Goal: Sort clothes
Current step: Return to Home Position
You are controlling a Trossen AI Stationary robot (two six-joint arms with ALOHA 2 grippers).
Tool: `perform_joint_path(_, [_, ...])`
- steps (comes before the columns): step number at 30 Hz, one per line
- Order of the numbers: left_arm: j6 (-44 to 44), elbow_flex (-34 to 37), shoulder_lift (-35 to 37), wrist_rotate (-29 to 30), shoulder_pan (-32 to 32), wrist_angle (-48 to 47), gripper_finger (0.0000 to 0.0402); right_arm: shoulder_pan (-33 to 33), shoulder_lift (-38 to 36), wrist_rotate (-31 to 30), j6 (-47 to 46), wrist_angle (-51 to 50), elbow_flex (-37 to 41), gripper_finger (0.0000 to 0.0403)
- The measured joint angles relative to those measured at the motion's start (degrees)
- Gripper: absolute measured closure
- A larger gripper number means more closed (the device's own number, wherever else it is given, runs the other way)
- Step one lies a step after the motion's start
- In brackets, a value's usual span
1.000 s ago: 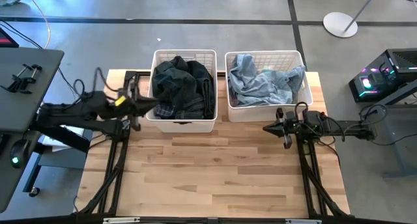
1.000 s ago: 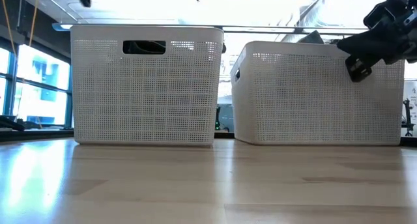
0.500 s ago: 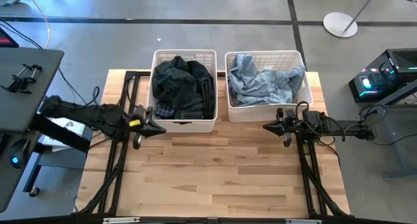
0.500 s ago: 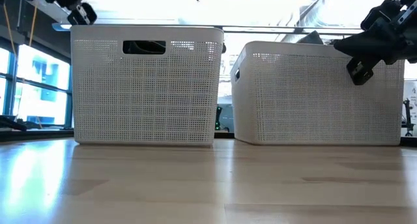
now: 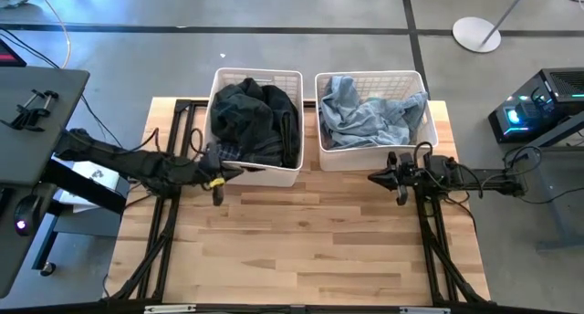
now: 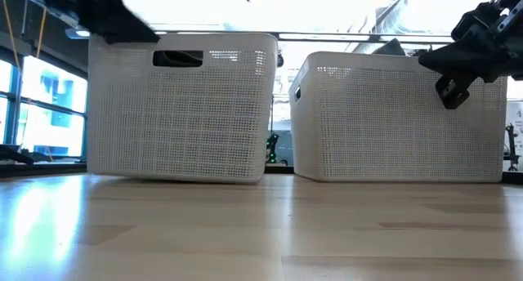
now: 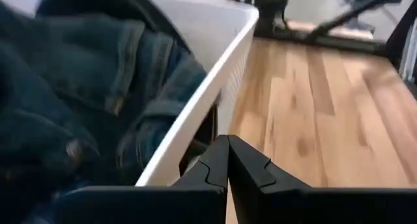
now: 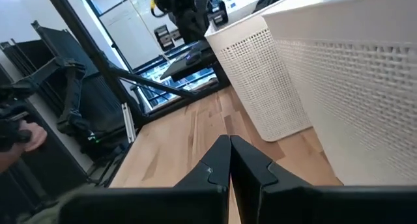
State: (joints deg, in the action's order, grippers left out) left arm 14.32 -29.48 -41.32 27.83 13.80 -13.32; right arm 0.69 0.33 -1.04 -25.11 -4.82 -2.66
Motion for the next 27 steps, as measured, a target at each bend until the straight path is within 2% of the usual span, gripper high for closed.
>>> perform_joint_path(2, [-1.90, 0.15, 0.23, -0.89, -0.46, 4.40, 0.0401, 0.00, -0.03, 0.09, -0.46, -0.09, 0.02, 0.0403])
perform_joint_path(6, [-4.14, 0.05, 3.20, -6.60, 0.57, 16.53, 0.0401, 0.00, -0.02, 0.20, -0.59, -0.02, 0.02, 0.0403])
perform_joint_path(9, [-3.94, 0.07, 5.95, -11.16, 4.53, 18.44, 0.0401, -0.01, -0.01, 0.24, -0.58, -0.02, 0.02, 0.0403])
perform_joint_path(14, [-5.32, 0.90, 8.74, -7.79, 14.20, 20.50, 0.0401, -0.02, 0.01, 0.48, -0.56, 0.00, 0.02, 0.0403])
perform_joint_path(19, [-5.77, 6.10, 12.17, -4.87, 20.73, 20.98, 0.0401, -0.02, 0.03, 0.46, -0.84, 0.10, 0.02, 0.0403])
perform_joint_path(24, [-5.42, 11.85, 23.86, -11.99, 19.44, 20.55, 0.0401, -0.02, 0.03, 0.03, -2.46, 0.19, 0.07, 0.0403])
perform_joint_path(27, [-8.37, 14.50, 32.88, -15.96, 17.95, 17.73, 0.0401, -0.02, 0.03, 0.02, -3.20, 0.35, 0.04, 0.0403])
